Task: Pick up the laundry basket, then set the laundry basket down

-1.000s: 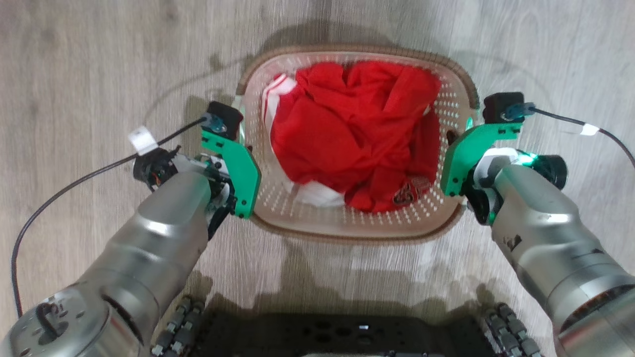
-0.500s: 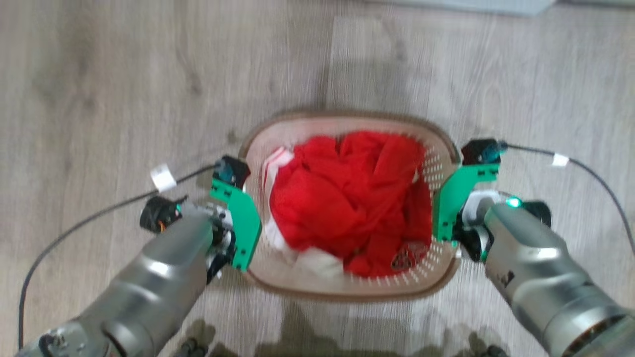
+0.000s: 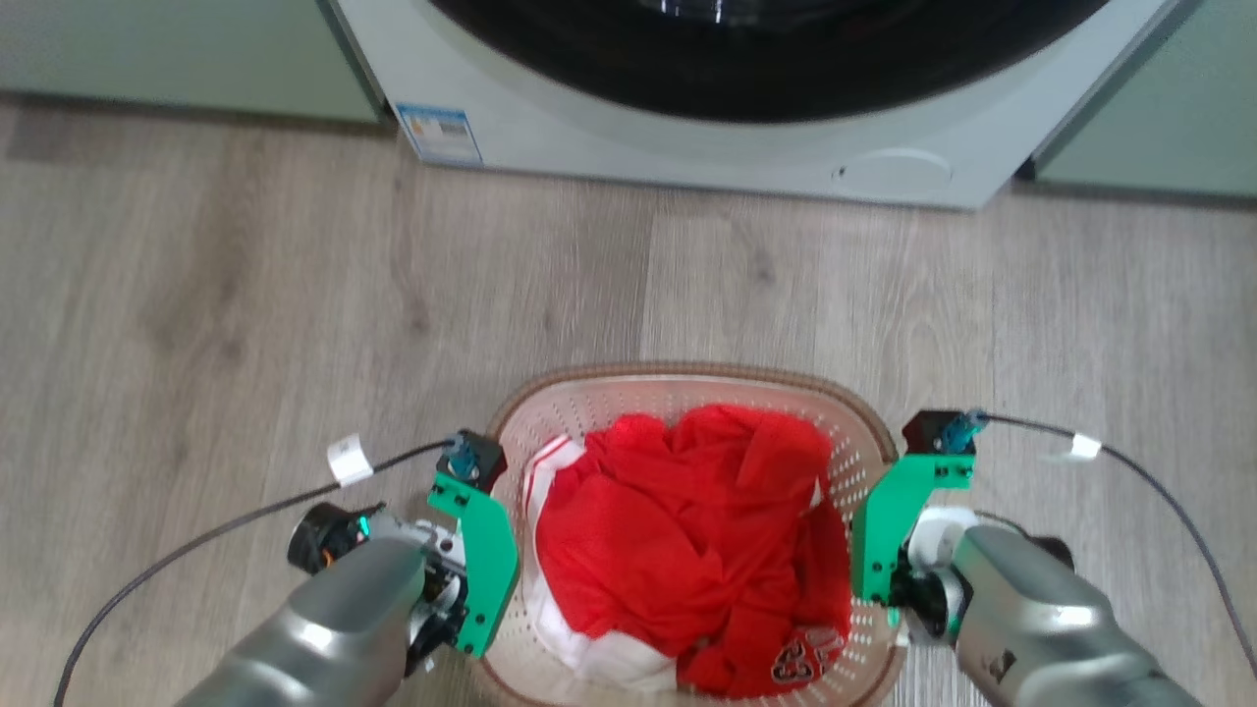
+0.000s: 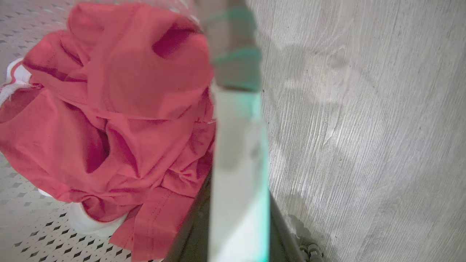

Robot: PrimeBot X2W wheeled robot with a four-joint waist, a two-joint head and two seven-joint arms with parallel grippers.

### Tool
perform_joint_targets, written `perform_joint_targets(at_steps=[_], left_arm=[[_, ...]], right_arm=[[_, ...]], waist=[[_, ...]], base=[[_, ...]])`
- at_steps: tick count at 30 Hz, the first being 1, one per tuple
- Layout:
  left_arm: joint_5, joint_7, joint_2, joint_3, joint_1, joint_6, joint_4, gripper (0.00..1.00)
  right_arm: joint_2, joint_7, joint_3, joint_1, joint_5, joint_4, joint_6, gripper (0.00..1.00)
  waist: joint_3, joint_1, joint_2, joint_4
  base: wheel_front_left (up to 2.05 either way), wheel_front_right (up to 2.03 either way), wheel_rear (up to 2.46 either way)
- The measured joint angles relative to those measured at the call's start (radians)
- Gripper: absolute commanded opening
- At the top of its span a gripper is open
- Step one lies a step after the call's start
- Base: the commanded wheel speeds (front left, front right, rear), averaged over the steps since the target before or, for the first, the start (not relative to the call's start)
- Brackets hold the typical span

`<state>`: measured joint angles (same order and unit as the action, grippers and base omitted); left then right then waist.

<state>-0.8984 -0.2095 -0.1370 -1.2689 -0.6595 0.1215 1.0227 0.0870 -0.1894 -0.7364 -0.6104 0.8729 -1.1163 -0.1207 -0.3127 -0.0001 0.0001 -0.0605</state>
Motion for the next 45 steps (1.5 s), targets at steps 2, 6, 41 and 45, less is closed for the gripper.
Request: perform_joint_targets(at_steps=[2,6,41,45], left_arm=[[0.0,0.0,-0.005,-0.003,0.012,0.0,-0.006,0.0],[0.0,-0.002,-0.012,-0.006,0.028,0.0,-0.022,0.0],[0.016,-0.052,-0.038,-0.004,0.086,-0.018,-0.093,0.0],[0.009,-0.052,-0.04,-0.004,0.085,-0.018,-0.094,0.0]], right_arm=[[0.0,-0.004,0.003,0.019,0.006,0.008,0.006,0.0],[0.0,-0.003,0.022,0.041,0.01,0.008,0.006,0.0],[-0.01,0.006,0.082,0.107,-0.038,0.011,0.006,0.0],[-0.01,0.004,0.087,0.108,-0.039,0.015,0.006,0.0]], waist=[[0.027,0.0,0.0,-0.002],[0.068,0.0,-0.0001,-0.006],[0.123,0.0,-0.0001,-0.035],[0.125,0.0,-0.0001,-0.034]], base=[[0.0,0.0,0.0],[0.0,0.0,0.0],[0.0,0.0,0.0],[0.0,0.0,0.0]])
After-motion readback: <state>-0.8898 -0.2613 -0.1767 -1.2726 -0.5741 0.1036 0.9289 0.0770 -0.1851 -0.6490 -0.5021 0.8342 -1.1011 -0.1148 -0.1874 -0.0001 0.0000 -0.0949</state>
